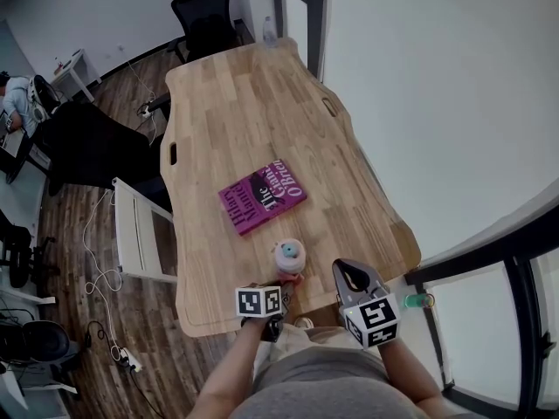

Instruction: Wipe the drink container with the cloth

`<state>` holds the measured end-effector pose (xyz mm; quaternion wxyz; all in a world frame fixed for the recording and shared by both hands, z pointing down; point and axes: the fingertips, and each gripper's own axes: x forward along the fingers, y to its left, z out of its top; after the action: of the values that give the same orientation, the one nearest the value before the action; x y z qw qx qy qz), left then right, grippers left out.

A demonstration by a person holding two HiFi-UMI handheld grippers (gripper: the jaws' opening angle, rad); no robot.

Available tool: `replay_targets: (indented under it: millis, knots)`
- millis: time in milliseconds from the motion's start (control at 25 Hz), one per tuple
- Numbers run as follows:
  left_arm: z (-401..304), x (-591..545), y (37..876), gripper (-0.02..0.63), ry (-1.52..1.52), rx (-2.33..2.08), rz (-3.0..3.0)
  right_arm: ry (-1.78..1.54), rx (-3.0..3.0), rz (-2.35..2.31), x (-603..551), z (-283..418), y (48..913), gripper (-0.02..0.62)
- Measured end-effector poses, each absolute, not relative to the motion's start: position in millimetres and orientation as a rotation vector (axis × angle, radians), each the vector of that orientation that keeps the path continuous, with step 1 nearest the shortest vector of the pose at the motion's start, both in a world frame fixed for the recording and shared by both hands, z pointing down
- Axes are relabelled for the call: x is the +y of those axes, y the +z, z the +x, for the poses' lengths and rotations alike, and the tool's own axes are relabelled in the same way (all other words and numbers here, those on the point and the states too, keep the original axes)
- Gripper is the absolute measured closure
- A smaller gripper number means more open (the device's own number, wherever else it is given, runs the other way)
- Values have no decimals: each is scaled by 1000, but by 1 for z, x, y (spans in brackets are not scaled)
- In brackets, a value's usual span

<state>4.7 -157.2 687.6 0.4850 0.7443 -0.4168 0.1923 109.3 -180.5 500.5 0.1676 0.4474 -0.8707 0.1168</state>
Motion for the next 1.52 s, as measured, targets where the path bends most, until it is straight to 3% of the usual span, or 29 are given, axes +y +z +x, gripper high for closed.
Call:
replay_targets:
  millis: [440, 1160, 1320, 1520]
  knots:
    - [4, -151, 677, 541, 468, -1040, 1840, 334, -2487, 1261, -167, 104, 502, 592]
    - [8, -136, 577, 540, 226, -984, 2059, 308, -2656, 1045, -137, 84, 476, 591]
    - [13, -132, 548, 540, 177, -923, 2182, 268, -2720, 781, -118, 65, 470, 543]
    - [22, -120, 520, 540, 146, -794, 2362, 325, -2772, 564, -103, 58, 464, 432]
